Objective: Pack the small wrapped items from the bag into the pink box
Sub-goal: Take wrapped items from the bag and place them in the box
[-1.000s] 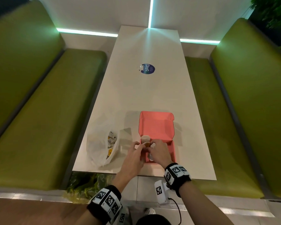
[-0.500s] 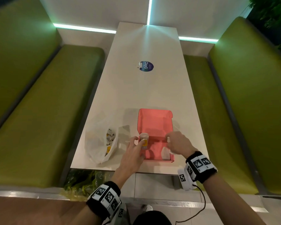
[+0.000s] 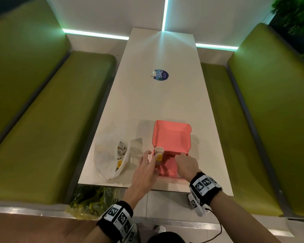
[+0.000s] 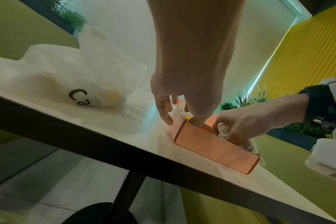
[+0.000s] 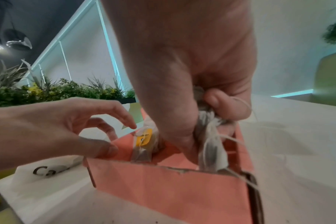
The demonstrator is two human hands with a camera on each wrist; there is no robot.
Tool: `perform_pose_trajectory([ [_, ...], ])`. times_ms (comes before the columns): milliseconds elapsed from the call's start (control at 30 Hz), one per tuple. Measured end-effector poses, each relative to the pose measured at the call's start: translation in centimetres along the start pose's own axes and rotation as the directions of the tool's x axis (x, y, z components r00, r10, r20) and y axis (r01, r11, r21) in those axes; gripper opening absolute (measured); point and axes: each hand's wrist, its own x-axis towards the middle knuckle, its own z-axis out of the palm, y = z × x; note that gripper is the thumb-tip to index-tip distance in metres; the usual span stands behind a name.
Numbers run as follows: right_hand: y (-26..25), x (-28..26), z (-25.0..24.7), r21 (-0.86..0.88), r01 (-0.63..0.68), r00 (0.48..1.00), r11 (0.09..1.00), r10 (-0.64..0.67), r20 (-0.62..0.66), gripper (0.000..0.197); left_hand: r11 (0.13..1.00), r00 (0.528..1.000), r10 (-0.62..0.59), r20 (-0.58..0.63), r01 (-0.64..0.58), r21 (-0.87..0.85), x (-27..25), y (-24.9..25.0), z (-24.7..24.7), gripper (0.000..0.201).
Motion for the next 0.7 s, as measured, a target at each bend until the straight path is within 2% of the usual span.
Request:
perform_pose_trajectory([
  [100, 0.8, -0.3, -0.7, 0.184, -0.006, 1.0, 0.983, 0.01, -0.019, 0.026, 1.0, 0.998, 0.005, -0.064, -0.005, 0.007, 0.1, 0.3, -0.3, 0.057],
  [167, 1.4, -0.5, -1.6, 0.359, 0.021, 0.999, 0.933, -0.001, -0.054, 0.016, 0.997, 0.986, 0.08, -0.144, -0.079, 0.01, 0.3, 0.9, -0.7, 0.057],
  [200, 1.7, -0.8, -2.2, 0.427, 0.042, 0.998, 0.903, -0.015, -0.067, 0.007, 0.991, 0.974, 0.133, -0.183, -0.134, 0.007, 0.5, 1.2, -1.0, 0.053],
  [233, 1.9, -1.1, -2.8, 0.491, 0.07, 0.996, 0.868, -0.034, -0.082, 0.006, 0.985, 0.966, 0.164, -0.202, -0.173, -0.029, 0.8, 1.5, -1.3, 0.046],
  [300, 2.3, -1.8, -4.1, 0.602, 0.132, 0.99, 0.788, -0.069, -0.127, 0.013, 0.956, 0.98, 0.136, -0.144, -0.168, -0.239, 1.5, 2.7, -2.8, 0.037],
  [367, 2.5, -2.7, -5.6, 0.677, 0.209, 0.974, 0.705, -0.085, -0.212, 0.009, 0.886, 0.991, 0.118, -0.069, -0.136, -0.444, 2.3, 3.8, -4.1, 0.029],
  [433, 2.6, -3.4, -6.9, 0.739, 0.262, 0.952, 0.62, -0.042, -0.303, 0.008, 0.814, 0.989, 0.117, -0.09, -0.147, -0.562, 3.2, 5.1, -5.4, 0.017],
  [500, 2.6, -4.0, -7.8, 0.771, 0.316, 0.912, 0.553, 0.047, -0.407, 0.008, 0.768, 0.985, 0.09, -0.146, -0.161, -0.62, 3.7, 5.9, -6.5, 0.011],
  [567, 2.6, -4.5, -8.0, 0.803, 0.351, 0.878, 0.481, 0.13, -0.461, 0.012, 0.737, 0.981, 0.053, -0.188, -0.166, -0.655, 4.0, 6.3, -7.3, 0.014],
  [700, 1.7, -5.2, -6.5, 0.857, 0.378, 0.886, 0.35, 0.134, -0.445, 0.002, 0.682, 0.97, -0.018, -0.241, -0.165, -0.712, 4.3, 6.7, -8.1, 0.017],
])
